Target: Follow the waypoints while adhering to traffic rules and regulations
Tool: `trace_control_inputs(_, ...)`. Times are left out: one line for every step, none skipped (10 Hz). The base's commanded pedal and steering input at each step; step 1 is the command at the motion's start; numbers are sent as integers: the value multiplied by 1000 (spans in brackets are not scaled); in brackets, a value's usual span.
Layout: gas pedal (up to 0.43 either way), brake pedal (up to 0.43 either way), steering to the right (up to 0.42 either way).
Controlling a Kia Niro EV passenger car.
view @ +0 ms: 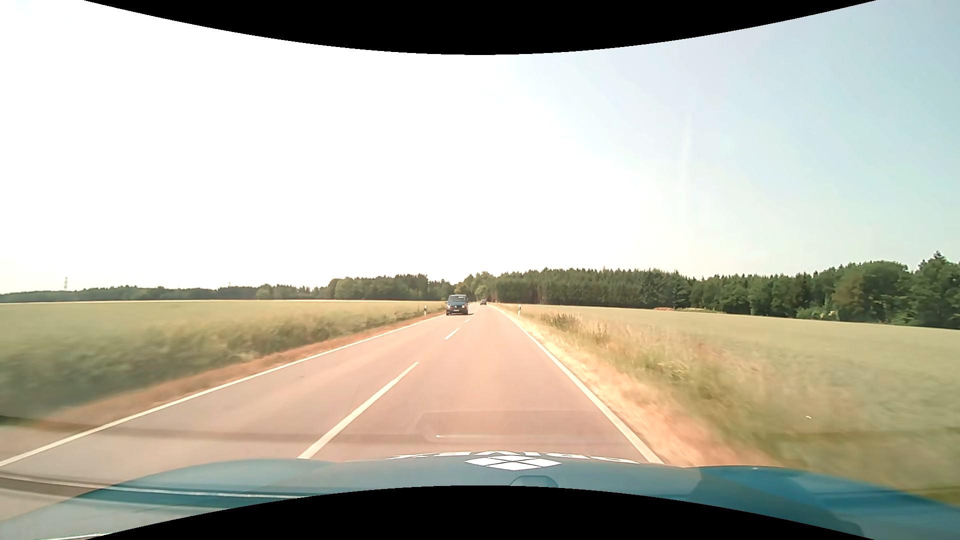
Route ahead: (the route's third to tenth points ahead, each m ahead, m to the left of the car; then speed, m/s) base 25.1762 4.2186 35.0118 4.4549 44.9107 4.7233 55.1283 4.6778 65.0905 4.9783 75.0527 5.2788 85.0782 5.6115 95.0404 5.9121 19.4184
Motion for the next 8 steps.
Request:
trace_control_inputs(228, 0, -2)
trace_control_inputs(228, 0, -2)
trace_control_inputs(228, 0, -2)
trace_control_inputs(228, 0, -2)
trace_control_inputs(228, 0, -2)
trace_control_inputs(228, 0, -2)
trace_control_inputs(228, 0, -2)
trace_control_inputs(228, 0, -2)
